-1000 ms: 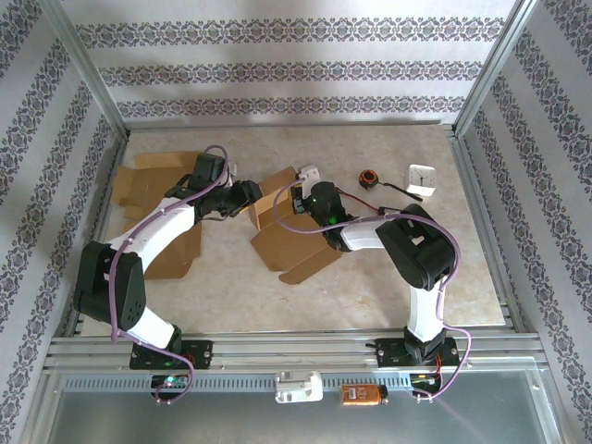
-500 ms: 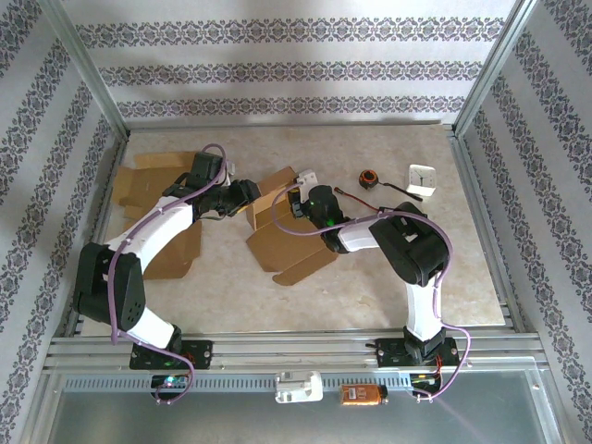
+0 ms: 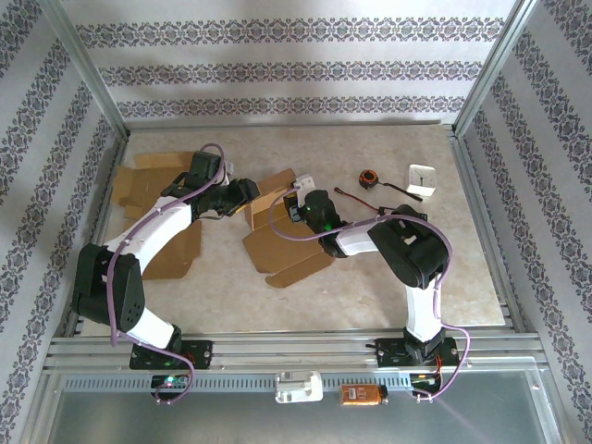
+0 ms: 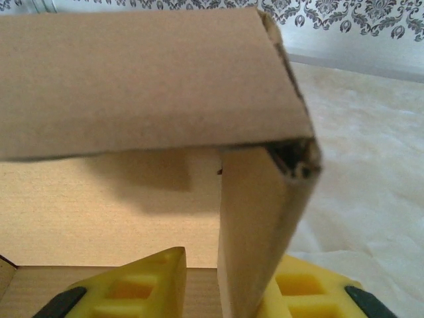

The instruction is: Fold the paper box

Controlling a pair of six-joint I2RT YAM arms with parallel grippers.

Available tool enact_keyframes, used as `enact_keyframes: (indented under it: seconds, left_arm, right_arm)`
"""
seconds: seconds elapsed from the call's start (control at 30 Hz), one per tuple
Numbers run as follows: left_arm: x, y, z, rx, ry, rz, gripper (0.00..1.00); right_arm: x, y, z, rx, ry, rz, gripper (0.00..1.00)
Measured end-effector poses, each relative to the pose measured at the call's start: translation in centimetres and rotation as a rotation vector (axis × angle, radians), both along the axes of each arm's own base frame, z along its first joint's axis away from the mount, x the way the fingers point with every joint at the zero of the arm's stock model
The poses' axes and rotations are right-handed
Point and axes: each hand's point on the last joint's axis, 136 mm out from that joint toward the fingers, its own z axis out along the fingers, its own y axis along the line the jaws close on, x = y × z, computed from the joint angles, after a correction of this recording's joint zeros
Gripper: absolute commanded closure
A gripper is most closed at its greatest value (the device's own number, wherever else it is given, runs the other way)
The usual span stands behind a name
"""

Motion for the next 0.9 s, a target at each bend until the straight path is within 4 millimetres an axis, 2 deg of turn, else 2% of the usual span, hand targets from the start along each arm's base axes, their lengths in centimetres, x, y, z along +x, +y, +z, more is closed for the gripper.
enact_keyframes:
  seconds: [0.13, 0.27, 0.43, 0.53, 0.6, 0.73, 0.8, 0.9]
  left_arm:
    - [0.1, 0.2, 0.1, 0.002, -0.003, 0.007, 0.48]
    - [0.1, 0.3, 0.4, 0.001, -0.012, 0.011, 0.48]
    - [-0.1, 0.2, 1.2, -0.016, -0.023, 0.005, 0.34]
    - [-0.6, 0.2, 2.7, -0.024, -0.057, -0.002, 0.23]
    - [-1.1, 0.4, 4.1, -0.02, -0.095, -0.009, 0.2]
    - [-2.2, 1.6, 8.8, 0.017, -0.259, -0.004, 0.18]
    - [-2.9, 2.5, 11.4, 0.053, -0.36, 0.008, 0.17]
    - [-3.8, 4.1, 14.4, 0.126, -0.493, 0.037, 0.19]
  right_arm:
    - [0.5, -0.1, 0.0, -0.001, 0.0, -0.021, 0.91]
    - [0.5, -0.1, 0.0, 0.008, 0.004, -0.025, 0.95]
    - [-0.3, -0.4, 0.0, 0.0, -0.002, -0.015, 0.98]
    - [-2.0, -0.8, 0.2, -0.051, -0.003, 0.024, 0.98]
    - [-3.3, -1.1, 0.6, -0.097, -0.007, 0.072, 0.98]
    - [-5.2, -2.4, 3.4, -0.211, -0.054, 0.208, 0.98]
    - [-5.4, -3.5, 5.8, -0.28, -0.1, 0.258, 0.99]
    - [-4.8, -5.0, 10.4, -0.425, -0.203, 0.322, 0.99]
